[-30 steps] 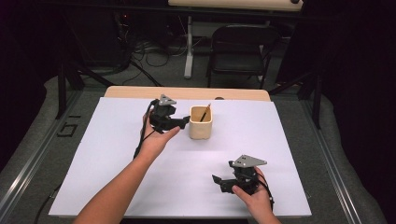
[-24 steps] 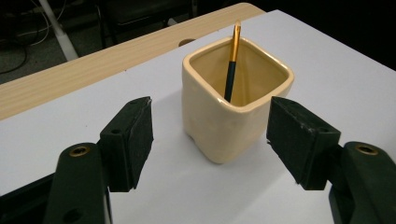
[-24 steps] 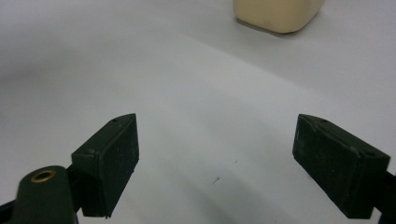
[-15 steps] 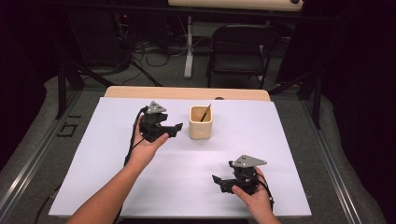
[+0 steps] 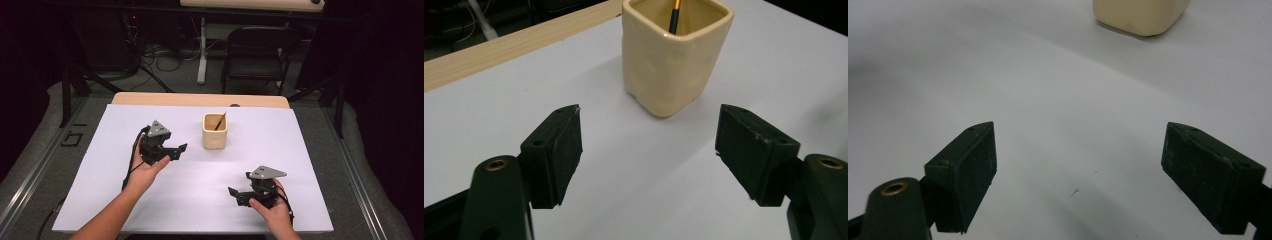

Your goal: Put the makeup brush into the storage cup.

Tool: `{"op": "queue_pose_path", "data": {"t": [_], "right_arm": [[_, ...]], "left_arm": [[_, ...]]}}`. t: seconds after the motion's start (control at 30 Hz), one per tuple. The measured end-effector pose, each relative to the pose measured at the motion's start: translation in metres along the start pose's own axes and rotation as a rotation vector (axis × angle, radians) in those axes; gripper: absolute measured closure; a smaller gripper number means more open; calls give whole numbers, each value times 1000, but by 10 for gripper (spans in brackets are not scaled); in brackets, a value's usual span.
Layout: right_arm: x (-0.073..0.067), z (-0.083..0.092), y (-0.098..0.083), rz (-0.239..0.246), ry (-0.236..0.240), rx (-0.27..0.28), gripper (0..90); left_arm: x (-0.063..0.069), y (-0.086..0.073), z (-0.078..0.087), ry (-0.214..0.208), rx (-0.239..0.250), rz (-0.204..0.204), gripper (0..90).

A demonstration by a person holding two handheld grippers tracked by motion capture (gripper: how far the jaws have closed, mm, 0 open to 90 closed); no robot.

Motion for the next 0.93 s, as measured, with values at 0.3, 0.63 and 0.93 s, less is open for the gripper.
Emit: {"op": "queue_pose_path", "data": {"t": [0.3, 0.63, 0.93], "right_arm": [[1, 1, 0, 4, -3, 1, 143], [2, 0, 0, 1, -7, 4, 143], [5, 1, -1, -3, -14, 10, 144]], "left_arm": [[2, -31, 3, 3, 1, 8, 269], [6, -54, 10, 5, 13, 0, 270], [4, -64, 7, 12, -4, 13, 276]]}}
Point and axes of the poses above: each handheld gripper's, and its own axes: z roughly backward along the jaws, y roughly out of its top, x roughly to its right, the point moved 5 cm from there along -z, roughly forward along the jaws, and after that the axes turned 12 degrees about -x, right-handed, at the moved point
